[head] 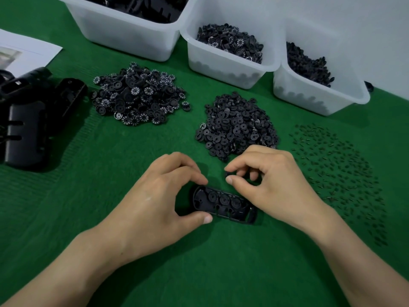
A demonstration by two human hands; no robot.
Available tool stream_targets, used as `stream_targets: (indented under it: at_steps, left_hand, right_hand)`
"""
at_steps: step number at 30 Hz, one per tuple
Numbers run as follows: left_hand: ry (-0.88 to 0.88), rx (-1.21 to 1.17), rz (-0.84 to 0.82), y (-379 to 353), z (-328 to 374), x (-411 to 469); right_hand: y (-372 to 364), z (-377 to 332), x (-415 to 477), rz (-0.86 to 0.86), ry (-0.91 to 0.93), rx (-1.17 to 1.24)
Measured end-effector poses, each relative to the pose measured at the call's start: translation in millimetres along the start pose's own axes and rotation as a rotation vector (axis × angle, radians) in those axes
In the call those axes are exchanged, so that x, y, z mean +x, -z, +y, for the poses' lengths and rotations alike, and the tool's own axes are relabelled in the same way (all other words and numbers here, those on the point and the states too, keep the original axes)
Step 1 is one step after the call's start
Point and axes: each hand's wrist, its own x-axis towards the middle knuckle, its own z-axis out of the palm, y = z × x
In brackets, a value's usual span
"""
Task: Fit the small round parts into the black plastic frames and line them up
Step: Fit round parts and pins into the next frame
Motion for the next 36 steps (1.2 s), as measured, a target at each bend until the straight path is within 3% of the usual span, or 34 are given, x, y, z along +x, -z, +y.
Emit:
stream_targets:
  at_steps: [5,15,19,22,24,36]
  left_hand:
    - [-0.005,0.0,0.008,-0.2,-0.4,0.4]
    - [-0.007,0.016,0.01,-0.3,0.7,0.7]
    - [-0.008,0.017,0.007,0.0,0.7,0.4]
    - [0.001,0.005,0.01,0.1,0.8,-0.1]
    - [0.001,0.001,0.012,-0.1,0.8,-0.1]
    - [-0.007,0.02,0.013,0.2,0.7,0.2]
  right_hand:
    - [-1.4,-12.2,-10.9,-0.082,0.157,0.038]
    - [-6.0,-14.3,-11.1,-0.048,0.281,-0.116]
    - [2.1,-11.3,-5.9,-0.113,0.155,0.017]
    - [1.2,-0.4,4.8,0.068,-0.04,-0.045]
    - [-4.6,2.6,11.6,0.1,-0.111,-0.17]
    - [-14.9,-0.9,13.0,0.079,-0.095,-0.169]
